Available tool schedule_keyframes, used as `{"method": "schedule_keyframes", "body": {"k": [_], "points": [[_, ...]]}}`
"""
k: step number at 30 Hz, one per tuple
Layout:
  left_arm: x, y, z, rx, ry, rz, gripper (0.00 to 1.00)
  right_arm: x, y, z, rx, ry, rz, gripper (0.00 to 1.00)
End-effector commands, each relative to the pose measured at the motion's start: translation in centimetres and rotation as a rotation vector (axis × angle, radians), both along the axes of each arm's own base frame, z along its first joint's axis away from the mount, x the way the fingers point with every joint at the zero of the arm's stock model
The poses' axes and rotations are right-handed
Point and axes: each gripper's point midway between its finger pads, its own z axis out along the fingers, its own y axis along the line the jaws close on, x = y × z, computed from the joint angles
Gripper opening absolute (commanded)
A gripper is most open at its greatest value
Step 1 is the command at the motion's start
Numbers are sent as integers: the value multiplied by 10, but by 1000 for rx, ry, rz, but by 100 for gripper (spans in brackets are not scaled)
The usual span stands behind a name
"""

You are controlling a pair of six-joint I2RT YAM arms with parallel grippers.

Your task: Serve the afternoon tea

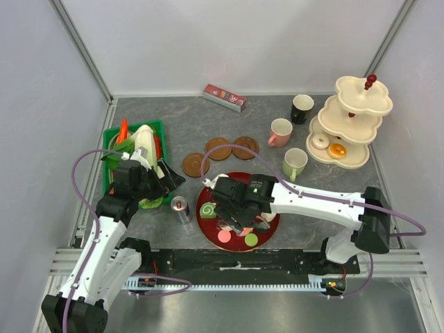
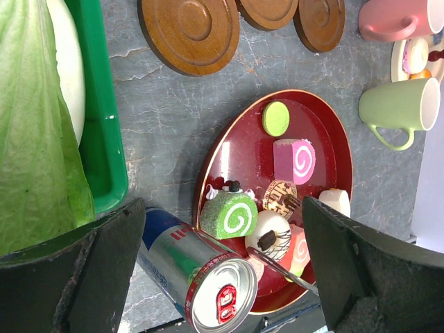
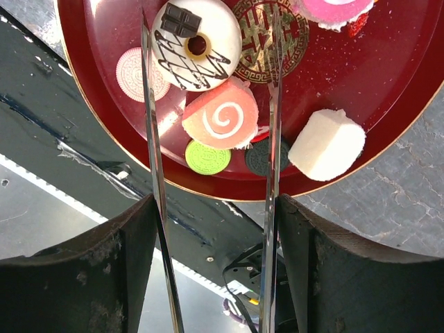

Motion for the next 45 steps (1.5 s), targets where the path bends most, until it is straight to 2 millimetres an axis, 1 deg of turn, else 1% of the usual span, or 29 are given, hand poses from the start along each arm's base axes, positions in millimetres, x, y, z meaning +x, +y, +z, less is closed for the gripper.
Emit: {"method": "schedule_keyframes", "body": {"k": [1,13,19,25,29,33,35,37,39,41,43,45], "points": [[3,-3,6,-20,-21,2,99,1,13,12,33,-14,36,74],[3,-2,4,-17,-18,8,99,-2,14,8,11,-11,55,72],[3,-2,5,-18,-19,6,99,-2,15,9,-2,-20,54,69],[3,-3,4,-17,-18,5,99,3,14,20,8,-53,24,65],[3,-2,5,-19,-19,5,99,8,12,31,29,-87,-5,59],[3,-2,5,-18,-21,6,99,16,8,51,67,-145,-49,57],[2,-3,5,-20,-22,4,99,22,5,65,90,-184,-83,55],[2,-3,7,-22,-26,1,99,32,1,82,122,-231,-132,53],[1,-5,8,-26,-29,-8,99,46,-6,100,162,-271,-196,51],[1,-4,8,-26,-29,-6,99,64,-18,118,207,-315,-276,50],[2,-4,9,-24,-36,-3,99,85,-35,138,248,-367,-367,49],[2,-4,10,-26,-40,-4,99,106,-55,153,285,-397,-452,48]]}}
